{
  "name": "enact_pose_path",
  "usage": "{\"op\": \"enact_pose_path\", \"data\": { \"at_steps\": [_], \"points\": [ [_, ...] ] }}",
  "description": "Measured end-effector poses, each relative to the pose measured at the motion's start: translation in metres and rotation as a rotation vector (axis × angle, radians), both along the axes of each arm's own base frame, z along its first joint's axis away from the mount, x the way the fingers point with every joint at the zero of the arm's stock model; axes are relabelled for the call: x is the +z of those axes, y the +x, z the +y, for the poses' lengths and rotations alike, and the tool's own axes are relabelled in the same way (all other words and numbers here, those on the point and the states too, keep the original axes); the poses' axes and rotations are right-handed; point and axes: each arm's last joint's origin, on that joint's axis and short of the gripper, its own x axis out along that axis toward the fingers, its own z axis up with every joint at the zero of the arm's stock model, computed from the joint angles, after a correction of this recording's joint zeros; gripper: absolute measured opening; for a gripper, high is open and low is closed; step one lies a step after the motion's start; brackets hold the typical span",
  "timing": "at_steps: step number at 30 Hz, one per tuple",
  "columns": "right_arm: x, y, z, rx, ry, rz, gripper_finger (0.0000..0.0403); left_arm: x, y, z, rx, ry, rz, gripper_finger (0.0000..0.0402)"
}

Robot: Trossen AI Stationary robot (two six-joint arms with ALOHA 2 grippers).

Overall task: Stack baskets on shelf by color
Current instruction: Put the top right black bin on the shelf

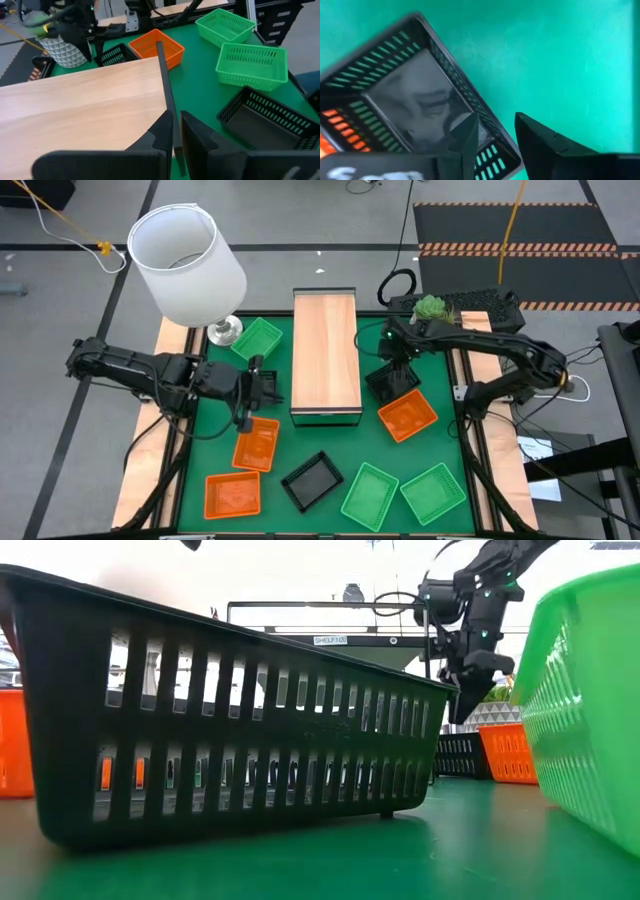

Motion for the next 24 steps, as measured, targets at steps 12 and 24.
{"op": "enact_pose_path", "data": {
  "at_steps": [12, 24],
  "points": [
    [-0.004, -0.004, -0.009, 0.114, -0.03, 0.044, 0.0122, 0.001, 0.0, 0.0, -0.003, 0.002, -0.008, 0.0037],
    [-0.022, -0.007, -0.006, 0.157, -0.05, 0.041, 0.0116, 0.001, 0.0, 0.0, -0.003, 0.003, -0.008, 0.0037]
  ]
}}
